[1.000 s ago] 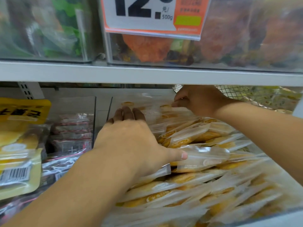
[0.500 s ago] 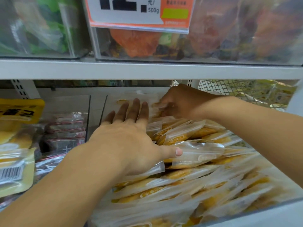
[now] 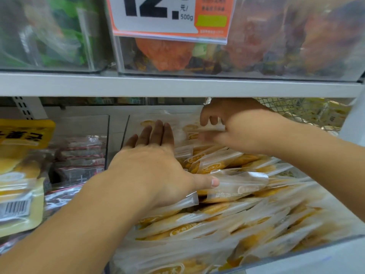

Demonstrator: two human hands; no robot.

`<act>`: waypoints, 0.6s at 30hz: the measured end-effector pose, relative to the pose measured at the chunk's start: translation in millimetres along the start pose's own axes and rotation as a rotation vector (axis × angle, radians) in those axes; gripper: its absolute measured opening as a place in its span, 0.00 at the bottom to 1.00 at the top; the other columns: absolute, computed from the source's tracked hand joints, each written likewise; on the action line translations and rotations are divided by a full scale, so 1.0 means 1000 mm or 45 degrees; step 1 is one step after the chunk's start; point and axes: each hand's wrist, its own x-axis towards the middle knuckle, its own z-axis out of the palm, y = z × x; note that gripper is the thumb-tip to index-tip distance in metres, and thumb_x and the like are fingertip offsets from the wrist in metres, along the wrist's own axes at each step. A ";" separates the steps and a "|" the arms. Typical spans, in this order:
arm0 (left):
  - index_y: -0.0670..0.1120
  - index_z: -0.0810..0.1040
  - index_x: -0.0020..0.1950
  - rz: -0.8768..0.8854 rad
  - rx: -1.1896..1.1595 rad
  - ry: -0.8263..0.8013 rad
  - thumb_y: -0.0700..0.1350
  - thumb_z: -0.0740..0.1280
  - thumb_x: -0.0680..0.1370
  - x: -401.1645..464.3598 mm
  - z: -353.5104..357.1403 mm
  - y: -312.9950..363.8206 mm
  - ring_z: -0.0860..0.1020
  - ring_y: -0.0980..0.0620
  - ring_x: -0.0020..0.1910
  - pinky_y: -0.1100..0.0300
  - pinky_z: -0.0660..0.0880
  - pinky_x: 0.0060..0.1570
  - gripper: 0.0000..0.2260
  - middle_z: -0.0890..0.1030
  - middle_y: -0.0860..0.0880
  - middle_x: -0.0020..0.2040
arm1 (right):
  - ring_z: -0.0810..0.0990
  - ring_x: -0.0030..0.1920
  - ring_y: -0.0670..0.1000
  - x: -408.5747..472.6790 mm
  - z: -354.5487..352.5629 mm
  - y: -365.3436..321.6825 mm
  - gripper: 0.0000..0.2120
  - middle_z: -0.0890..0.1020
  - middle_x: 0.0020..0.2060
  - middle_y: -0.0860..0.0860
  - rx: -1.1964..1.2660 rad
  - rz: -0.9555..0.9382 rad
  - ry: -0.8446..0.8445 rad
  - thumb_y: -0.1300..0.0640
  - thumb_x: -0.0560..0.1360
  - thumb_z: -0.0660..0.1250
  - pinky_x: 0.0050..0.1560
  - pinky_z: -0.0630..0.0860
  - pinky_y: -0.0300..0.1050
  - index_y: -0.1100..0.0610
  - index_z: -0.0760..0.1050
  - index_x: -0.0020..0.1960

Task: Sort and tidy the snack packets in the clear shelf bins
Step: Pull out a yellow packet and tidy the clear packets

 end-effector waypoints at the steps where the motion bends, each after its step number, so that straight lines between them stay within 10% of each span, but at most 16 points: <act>1: 0.52 0.27 0.78 0.002 0.000 0.003 0.85 0.50 0.61 0.000 0.000 0.000 0.32 0.51 0.79 0.48 0.40 0.79 0.61 0.27 0.53 0.78 | 0.77 0.49 0.49 -0.005 -0.001 -0.002 0.14 0.78 0.50 0.43 0.092 -0.045 -0.028 0.38 0.75 0.68 0.50 0.75 0.44 0.44 0.79 0.56; 8: 0.52 0.28 0.78 0.001 0.004 0.012 0.85 0.51 0.60 0.002 0.001 0.000 0.33 0.51 0.79 0.49 0.40 0.79 0.61 0.28 0.53 0.78 | 0.82 0.52 0.46 0.011 0.000 -0.001 0.12 0.85 0.50 0.44 0.361 -0.044 -0.457 0.44 0.77 0.68 0.57 0.77 0.41 0.48 0.84 0.56; 13: 0.52 0.29 0.79 0.008 -0.014 0.061 0.85 0.52 0.60 0.002 0.003 -0.001 0.34 0.51 0.80 0.49 0.42 0.79 0.62 0.29 0.52 0.79 | 0.78 0.39 0.51 0.023 0.009 -0.019 0.08 0.78 0.32 0.45 0.063 -0.233 -0.200 0.56 0.73 0.71 0.39 0.74 0.43 0.50 0.79 0.36; 18: 0.51 0.31 0.80 0.033 -0.069 0.138 0.85 0.55 0.59 0.000 0.003 -0.002 0.37 0.52 0.80 0.51 0.45 0.78 0.63 0.32 0.52 0.80 | 0.79 0.43 0.53 0.021 0.025 -0.016 0.09 0.83 0.40 0.49 0.154 -0.400 0.027 0.54 0.73 0.65 0.46 0.77 0.49 0.53 0.84 0.45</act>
